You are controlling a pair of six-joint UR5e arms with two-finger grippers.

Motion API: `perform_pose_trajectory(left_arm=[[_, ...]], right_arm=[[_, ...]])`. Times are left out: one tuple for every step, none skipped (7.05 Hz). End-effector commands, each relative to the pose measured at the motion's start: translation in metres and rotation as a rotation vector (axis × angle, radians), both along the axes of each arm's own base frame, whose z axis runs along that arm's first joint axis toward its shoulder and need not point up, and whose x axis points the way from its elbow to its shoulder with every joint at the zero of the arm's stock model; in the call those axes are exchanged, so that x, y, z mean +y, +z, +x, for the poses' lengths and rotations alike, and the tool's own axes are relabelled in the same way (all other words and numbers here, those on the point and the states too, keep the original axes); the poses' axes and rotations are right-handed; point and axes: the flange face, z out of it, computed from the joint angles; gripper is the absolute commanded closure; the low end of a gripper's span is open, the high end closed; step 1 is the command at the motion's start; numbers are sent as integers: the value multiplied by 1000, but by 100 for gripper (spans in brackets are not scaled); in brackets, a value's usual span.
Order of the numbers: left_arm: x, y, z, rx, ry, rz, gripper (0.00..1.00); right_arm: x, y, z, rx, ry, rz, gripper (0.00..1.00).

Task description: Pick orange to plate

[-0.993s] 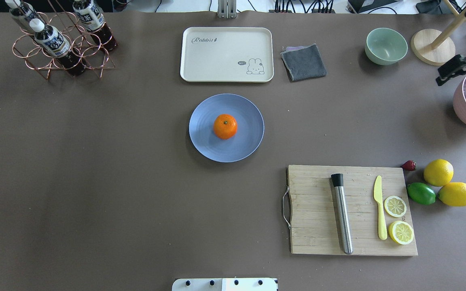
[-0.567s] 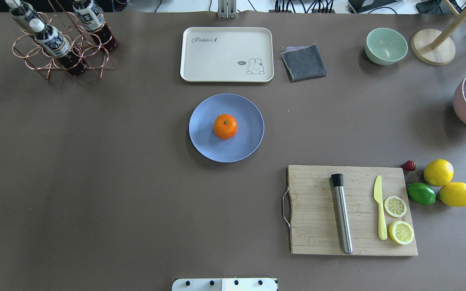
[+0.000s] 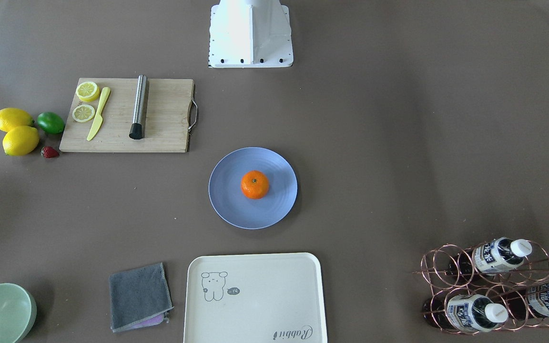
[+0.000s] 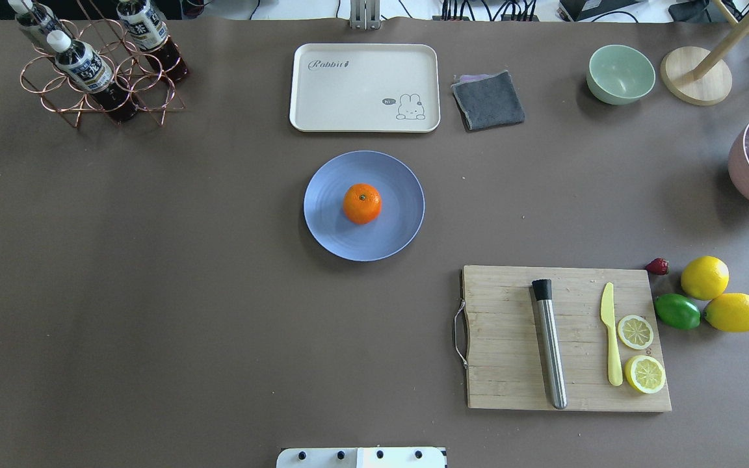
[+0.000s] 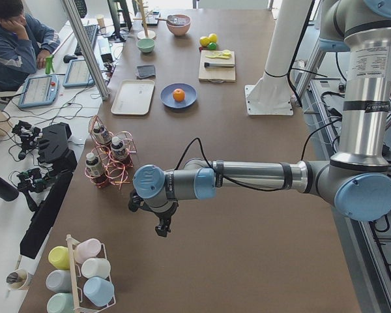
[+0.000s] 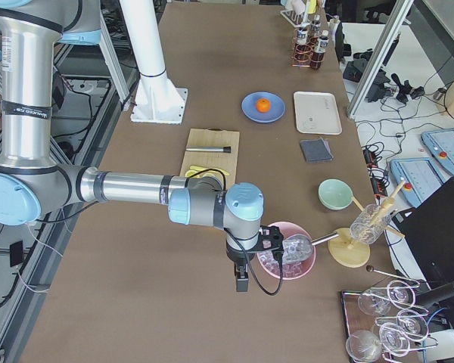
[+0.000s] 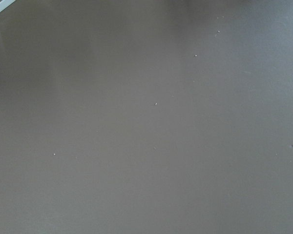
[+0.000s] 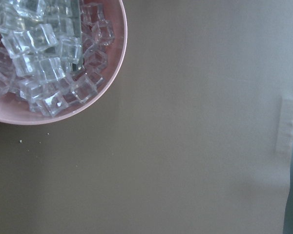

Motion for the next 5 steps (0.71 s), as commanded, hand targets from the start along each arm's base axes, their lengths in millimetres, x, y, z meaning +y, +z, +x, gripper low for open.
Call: perform_pose_trajectory(left_arm=[[0,-1,0,1,0,4,2],[3,7,0,-3,-3,-18,2],[3,9,0,-4,-3,-20,2],[2,7,-2,-4,-6,-15,2],[0,5,-3,-3,-10,-13,2]], right_arm=[[10,4,-9,-103,5,-12,0],[9,2,-11,-133,7,-11,0],[9,-2,-12,-146,6,-1,0],[9,-2,-13,-163,8,-4,0],[8,-3,-13,-163,8,-1,0]])
